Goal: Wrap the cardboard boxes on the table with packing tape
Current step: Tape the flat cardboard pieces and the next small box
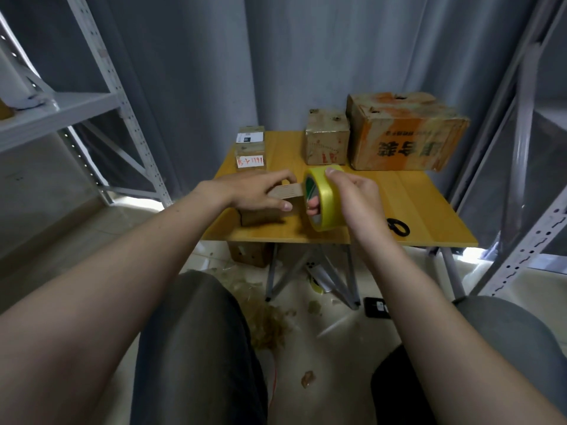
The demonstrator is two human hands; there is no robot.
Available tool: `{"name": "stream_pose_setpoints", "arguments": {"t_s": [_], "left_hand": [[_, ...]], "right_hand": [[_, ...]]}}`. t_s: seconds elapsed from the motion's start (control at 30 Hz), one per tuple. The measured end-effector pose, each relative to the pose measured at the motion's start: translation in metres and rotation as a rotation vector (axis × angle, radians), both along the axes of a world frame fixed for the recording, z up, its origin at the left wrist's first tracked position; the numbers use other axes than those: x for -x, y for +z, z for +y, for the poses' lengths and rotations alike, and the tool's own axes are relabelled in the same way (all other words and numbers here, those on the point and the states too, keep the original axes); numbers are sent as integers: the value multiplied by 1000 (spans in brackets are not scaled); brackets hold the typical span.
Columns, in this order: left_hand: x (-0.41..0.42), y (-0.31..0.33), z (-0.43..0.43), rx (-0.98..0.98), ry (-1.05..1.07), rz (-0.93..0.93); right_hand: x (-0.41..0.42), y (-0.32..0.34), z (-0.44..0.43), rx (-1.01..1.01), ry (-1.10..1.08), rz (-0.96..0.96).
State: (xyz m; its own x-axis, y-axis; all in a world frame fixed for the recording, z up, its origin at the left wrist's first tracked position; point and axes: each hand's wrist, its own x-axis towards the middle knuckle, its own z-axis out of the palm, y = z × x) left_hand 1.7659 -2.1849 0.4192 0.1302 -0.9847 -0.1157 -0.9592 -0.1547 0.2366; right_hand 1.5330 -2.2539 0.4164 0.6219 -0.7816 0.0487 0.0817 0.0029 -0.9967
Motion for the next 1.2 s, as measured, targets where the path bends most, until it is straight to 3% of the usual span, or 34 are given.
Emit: {"name": "stream_pose_setpoints", "arguments": {"t_s": [0.3, 0.57, 1.2], "left_hand": [[7, 0, -17, 241, 123, -143], [12, -11, -30, 321, 224, -89], [8, -6, -33, 188, 278, -91]], "right_hand": [[-43, 35, -23, 135, -66, 24], [-56, 36, -29, 246, -101, 93], [-28, -32, -8, 144, -87, 156]]}}
